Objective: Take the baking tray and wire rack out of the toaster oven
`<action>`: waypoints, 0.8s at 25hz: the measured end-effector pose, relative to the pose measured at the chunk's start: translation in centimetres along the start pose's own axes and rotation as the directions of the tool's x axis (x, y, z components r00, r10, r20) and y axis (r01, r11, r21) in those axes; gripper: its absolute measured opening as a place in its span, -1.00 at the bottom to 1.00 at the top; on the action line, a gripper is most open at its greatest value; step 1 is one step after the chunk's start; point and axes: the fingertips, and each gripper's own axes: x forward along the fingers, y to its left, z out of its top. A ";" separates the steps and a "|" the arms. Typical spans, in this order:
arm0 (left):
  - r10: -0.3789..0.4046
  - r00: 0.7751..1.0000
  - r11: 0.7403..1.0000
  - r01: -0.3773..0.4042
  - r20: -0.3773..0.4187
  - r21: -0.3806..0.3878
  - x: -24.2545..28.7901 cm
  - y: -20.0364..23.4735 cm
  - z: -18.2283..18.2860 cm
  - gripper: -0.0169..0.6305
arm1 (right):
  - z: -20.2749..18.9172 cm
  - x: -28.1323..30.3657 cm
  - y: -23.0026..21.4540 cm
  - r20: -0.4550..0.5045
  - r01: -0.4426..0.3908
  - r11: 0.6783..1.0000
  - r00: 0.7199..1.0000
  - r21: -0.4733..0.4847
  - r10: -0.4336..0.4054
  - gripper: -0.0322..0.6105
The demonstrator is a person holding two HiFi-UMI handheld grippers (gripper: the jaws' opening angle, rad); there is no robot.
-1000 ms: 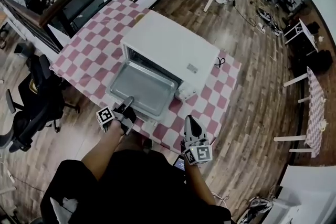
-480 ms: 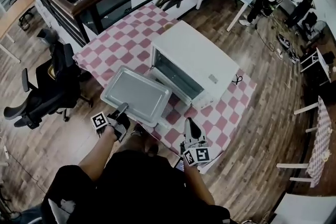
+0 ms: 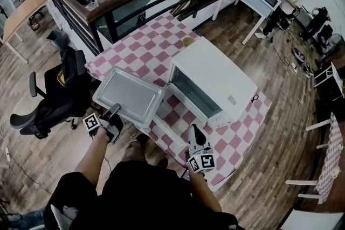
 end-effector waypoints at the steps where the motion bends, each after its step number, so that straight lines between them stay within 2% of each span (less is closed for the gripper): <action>1: 0.004 1.000 1.000 -0.004 0.002 0.005 0.4 0.1 1.3 -0.73 | -0.1 0.8 0.0 -0.002 0.007 1.000 1.000 0.001 -0.007 -0.89; 6: 0.040 0.999 0.999 -0.040 0.007 0.018 3.9 1.1 8.6 -0.73 | 0.1 5.3 0.7 -0.009 0.046 0.999 0.999 0.004 -0.046 -0.89; 10: 0.055 0.998 0.998 -0.055 -0.006 0.006 7.5 1.7 12.7 -0.73 | 0.6 7.4 0.8 -0.022 0.106 0.994 0.994 -0.005 -0.106 -0.89; 15: 0.083 0.995 0.997 -0.083 -0.062 -0.002 14.1 3.3 15.9 -0.73 | 0.7 10.0 0.2 -0.039 0.201 0.979 0.979 -0.014 -0.202 -0.89; 20: 0.102 0.985 0.995 -0.103 -0.138 0.000 22.0 5.3 16.5 -0.73 | 0.4 11.4 -1.0 -0.041 0.309 0.951 0.950 -0.016 -0.310 -0.89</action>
